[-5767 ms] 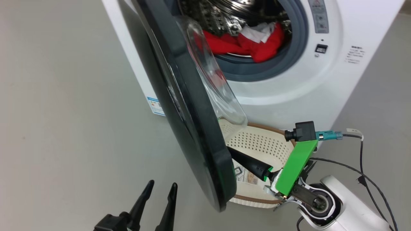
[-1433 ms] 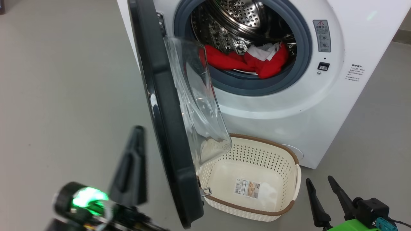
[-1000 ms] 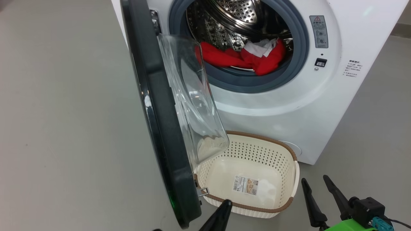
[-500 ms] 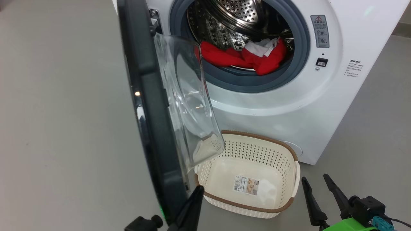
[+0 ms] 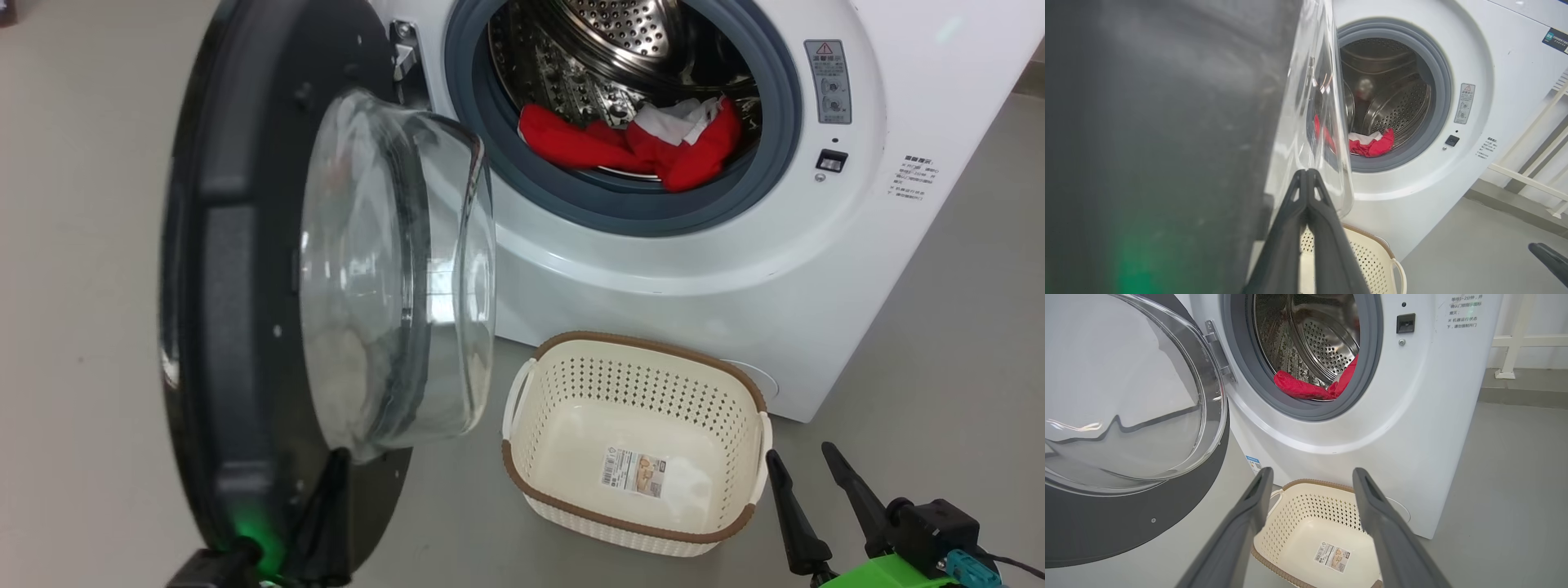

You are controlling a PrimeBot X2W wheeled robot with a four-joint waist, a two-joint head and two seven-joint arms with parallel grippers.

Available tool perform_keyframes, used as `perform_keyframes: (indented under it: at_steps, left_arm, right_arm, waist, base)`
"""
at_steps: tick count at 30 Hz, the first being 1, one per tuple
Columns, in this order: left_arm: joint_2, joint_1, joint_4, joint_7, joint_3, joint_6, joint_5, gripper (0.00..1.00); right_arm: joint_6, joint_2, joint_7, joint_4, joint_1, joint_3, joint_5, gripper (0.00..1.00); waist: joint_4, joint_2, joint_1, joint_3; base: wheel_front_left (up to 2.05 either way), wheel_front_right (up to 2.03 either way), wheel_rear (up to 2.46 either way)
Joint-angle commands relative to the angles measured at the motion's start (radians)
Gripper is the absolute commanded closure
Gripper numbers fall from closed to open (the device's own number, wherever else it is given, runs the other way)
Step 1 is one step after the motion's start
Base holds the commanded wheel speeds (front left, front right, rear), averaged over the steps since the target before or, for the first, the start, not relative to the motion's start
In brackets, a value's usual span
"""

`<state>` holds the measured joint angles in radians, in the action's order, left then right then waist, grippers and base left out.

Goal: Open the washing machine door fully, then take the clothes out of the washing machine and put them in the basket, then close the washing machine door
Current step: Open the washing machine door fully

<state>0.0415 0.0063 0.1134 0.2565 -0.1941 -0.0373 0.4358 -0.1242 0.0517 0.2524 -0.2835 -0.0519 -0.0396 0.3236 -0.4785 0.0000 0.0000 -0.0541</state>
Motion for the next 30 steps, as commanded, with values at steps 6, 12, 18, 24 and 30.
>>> perform_keyframes:
  at_steps: [6, 12, 18, 24, 30]
  left_arm:
    - [0.009, -0.031, -0.004, 0.005, 0.191, 0.0, -0.038, 1.0]
    - [0.009, -0.073, 0.029, 0.005, 0.315, 0.02, -0.066, 1.0]
    - [0.009, -0.138, 0.077, 0.005, 0.445, 0.039, -0.063, 1.0]
    - [0.009, -0.228, 0.157, 0.005, 0.579, 0.072, -0.057, 1.0]
    - [0.009, -0.315, 0.233, 0.005, 0.686, 0.101, -0.103, 1.0]
  right_arm:
    - [-0.007, 0.001, 0.009, 0.031, 0.031, -0.02, 0.003, 0.0]
    - [-0.007, 0.001, 0.009, 0.032, 0.033, -0.025, 0.001, 0.0]
    - [-0.007, 0.011, 0.009, 0.032, 0.041, -0.026, 0.0, 0.0]
    - [-0.007, 0.018, 0.009, 0.033, 0.05, -0.027, -0.001, 0.0]
    - [-0.007, 0.029, 0.009, 0.029, 0.064, -0.036, 0.002, 0.0]
  waist:
    - [0.002, 0.0, 0.0, -0.008]
    - [0.011, 0.0, 0.0, -0.012]
    - [0.018, 0.0, 0.0, -0.03]
    - [0.026, 0.0, 0.0, -0.046]
    - [0.041, 0.0, 0.0, -0.07]
  base:
    - [0.0, 0.0, 0.0]
    - [0.0, 0.0, 0.0]
    - [0.0, 0.0, 0.0]
    - [0.0, 0.0, 0.0]
    - [0.0, 0.0, 0.0]
